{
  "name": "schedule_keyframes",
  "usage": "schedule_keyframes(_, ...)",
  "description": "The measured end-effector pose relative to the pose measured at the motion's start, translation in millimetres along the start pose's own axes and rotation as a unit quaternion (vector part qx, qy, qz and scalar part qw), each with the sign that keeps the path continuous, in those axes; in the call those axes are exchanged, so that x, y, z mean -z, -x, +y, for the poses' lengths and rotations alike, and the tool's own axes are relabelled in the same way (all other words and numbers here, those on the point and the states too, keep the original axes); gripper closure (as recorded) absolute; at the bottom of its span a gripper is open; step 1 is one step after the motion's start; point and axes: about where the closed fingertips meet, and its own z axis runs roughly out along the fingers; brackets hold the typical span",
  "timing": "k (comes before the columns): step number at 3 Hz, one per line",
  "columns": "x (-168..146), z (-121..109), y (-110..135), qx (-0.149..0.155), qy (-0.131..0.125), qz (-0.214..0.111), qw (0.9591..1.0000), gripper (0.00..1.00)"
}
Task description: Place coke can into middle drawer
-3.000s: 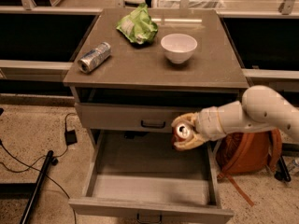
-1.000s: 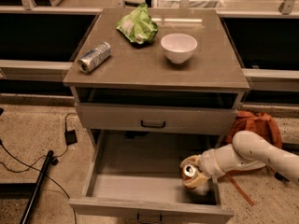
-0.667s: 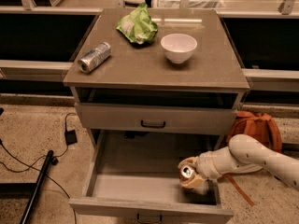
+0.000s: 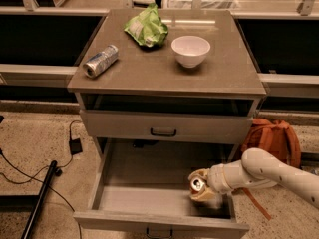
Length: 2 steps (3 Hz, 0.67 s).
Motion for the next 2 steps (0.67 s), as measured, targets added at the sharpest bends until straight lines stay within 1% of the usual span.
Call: schedule_keyframes(2, -0.1, 0.0, 0.0, 0.0, 0.0, 0.0, 1.0, 0.14)
